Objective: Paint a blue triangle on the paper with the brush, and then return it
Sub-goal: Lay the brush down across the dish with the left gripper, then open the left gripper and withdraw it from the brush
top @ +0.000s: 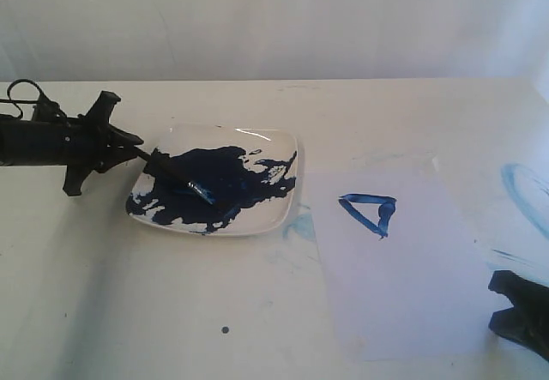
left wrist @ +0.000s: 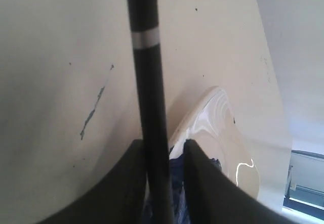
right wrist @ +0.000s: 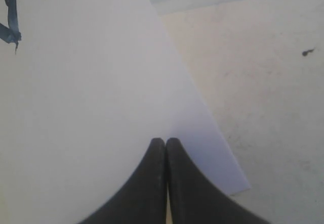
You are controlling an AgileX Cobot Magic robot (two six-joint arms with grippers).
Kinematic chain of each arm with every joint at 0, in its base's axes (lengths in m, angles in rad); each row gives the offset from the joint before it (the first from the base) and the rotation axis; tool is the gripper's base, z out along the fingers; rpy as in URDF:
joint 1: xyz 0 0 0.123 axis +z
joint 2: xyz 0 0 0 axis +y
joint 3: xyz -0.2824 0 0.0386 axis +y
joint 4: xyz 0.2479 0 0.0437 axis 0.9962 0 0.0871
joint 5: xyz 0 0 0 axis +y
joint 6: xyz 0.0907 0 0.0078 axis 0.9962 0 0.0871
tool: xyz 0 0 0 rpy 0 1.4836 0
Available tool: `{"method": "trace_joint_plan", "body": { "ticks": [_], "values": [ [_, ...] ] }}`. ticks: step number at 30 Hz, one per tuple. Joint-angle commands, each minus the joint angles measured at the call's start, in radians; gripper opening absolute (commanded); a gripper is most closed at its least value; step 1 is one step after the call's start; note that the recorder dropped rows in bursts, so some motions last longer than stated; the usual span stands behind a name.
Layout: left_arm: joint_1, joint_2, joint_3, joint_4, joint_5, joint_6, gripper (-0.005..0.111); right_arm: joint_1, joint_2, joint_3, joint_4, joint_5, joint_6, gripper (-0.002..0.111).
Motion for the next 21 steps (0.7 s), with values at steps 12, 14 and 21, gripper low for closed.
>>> {"method": "trace_joint_plan", "body": {
  "ticks": [12, 14, 21],
  "values": [
    [0.030, -0.056, -0.001, 0.236, 0.081, -0.138, 0.050, -0.004, 0.007, 0.010, -0.018, -0.032, -0.021, 0.000],
    [0.048, -0.101, -0.001, 0.308, 0.103, -0.152, 0.050, -0.004, 0.007, 0.010, -0.018, -0.031, -0.021, 0.000],
    [0.048, -0.304, -0.001, 0.492, 0.136, -0.152, 0.016, -0.004, 0.007, 0.010, 0.006, -0.032, -0.021, 0.000]
  ]
}}
